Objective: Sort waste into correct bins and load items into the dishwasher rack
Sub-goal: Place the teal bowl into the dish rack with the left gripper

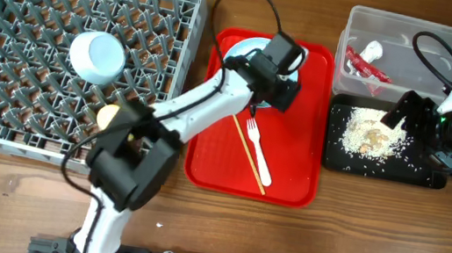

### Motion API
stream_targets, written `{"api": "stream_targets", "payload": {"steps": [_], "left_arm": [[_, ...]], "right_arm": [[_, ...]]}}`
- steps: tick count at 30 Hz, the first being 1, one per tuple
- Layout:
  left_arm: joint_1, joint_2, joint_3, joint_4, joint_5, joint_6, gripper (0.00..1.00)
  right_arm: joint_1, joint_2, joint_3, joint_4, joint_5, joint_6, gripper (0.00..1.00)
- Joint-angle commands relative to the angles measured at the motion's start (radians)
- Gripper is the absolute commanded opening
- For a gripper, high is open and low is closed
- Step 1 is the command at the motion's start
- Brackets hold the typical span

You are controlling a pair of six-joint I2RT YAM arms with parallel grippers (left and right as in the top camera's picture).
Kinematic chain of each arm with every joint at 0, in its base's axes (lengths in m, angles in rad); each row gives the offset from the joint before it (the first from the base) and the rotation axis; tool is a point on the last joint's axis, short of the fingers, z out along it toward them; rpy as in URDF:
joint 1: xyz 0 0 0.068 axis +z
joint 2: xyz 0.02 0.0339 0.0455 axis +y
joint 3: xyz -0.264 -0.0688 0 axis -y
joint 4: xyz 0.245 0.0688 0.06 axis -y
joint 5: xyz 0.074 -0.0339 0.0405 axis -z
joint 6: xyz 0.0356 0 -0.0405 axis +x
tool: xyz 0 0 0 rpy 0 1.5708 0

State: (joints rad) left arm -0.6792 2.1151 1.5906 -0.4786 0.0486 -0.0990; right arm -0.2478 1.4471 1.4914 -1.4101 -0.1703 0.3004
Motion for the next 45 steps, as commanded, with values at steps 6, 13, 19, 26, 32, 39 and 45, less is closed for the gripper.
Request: {"api": "stream_targets", "payload": {"steps": [6,13,19,26,32,39,45], "left_arm": [[0.003,0.077,0.005,-0.019,-0.077,0.017,0.45],[0.002,0.061,0.003,-0.010,-0.077,0.017,0.04],[0.036,-0.153,0.008,-0.018,-0.049,0.017,0.04],[0.400,-0.292,0.008,-0.018,0.534,0.017,0.04],[0.714,-0.170,0.007,0.091,1.131,-0.032,0.04],[0.876,0.012,0.007,0.172,1.317,-0.171,0.04],[0.949,0.079,0.006,0.190,1.326,-0.171,0.17]], "right_arm": [[0.000,-0.018,0.022,-0.002,0.021,-0.037,1.00],[0.000,-0.018,0.022,-0.005,0.021,-0.039,1.00],[0.000,-0.018,0.023,-0.005,0.021,-0.038,1.00],[0.000,-0.018,0.022,-0.005,0.021,-0.038,1.00],[0.000,-0.018,0.022,-0.005,0.021,-0.039,1.00],[0.000,-0.018,0.022,-0.006,0.021,-0.038,1.00],[0.000,-0.018,0.022,-0.009,0.021,-0.035,1.00]]}}
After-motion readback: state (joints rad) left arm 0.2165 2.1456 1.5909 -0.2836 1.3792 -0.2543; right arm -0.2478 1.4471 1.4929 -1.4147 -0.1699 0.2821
